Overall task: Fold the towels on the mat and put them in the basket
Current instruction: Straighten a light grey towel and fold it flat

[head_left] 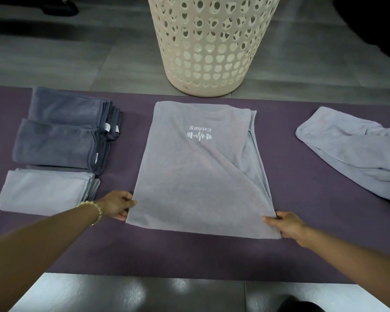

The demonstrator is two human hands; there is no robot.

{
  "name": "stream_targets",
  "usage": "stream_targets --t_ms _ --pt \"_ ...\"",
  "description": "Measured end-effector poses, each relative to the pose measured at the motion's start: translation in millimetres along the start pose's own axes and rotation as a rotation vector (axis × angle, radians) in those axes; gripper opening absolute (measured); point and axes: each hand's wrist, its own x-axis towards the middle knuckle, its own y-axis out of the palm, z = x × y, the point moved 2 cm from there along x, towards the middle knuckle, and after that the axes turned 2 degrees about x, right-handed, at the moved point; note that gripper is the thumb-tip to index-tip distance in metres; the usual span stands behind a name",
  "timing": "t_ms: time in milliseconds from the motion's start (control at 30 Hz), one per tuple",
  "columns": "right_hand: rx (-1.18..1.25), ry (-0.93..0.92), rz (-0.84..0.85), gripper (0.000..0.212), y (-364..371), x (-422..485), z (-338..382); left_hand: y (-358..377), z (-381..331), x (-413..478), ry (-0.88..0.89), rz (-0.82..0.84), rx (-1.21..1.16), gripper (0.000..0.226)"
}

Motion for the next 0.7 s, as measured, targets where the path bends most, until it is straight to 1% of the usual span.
stream_targets --t_ms 67,100,133,167,233,333,367,433,467,500,600,700 --pt "0.074 0.012 0.064 0.077 -1 -1 8 5 -4 2 0.014 -0.006 -0.051 0.012" --pt "0.096 0.007 0.082 0.093 -1 2 13 7 -8 4 0.023 -0.016 -0.08 0.015" --pt "0.133 -0.01 0.096 0.102 -2 6 19 7 -11 6 0.029 -0.031 -0.101 0.02" --pt "0.179 -0.019 0.099 0.104 -3 10 27 7 -15 9 0.034 -0.049 -0.108 0.026" --pt "0.276 -0.024 0.091 0.099 -3 17 46 6 -24 18 0.048 -0.083 -0.127 0.035" --pt "0.411 -0.053 0.063 0.107 1 35 70 7 -48 28 0.077 -0.136 -0.208 0.039" --pt "0.448 -0.059 0.057 0.099 2 41 79 7 -56 32 0.09 -0.155 -0.234 0.039" --pt "0.475 -0.054 0.055 0.064 2 51 97 8 -71 42 0.115 -0.173 -0.269 0.039" --pt "0.481 -0.05 0.067 0.052 2 56 106 7 -77 48 0.121 -0.172 -0.283 0.04" --pt "0.496 -0.05 0.076 0.045 1 63 115 6 -82 56 0.125 -0.17 -0.292 0.041" --pt "0.522 -0.071 0.083 0.036 1 87 140 -2 -100 77 0.15 -0.212 -0.306 0.041" --pt "0.519 -0.078 0.004 0.034 4 109 160 -10 -118 99 0.203 -0.292 -0.3 0.037"
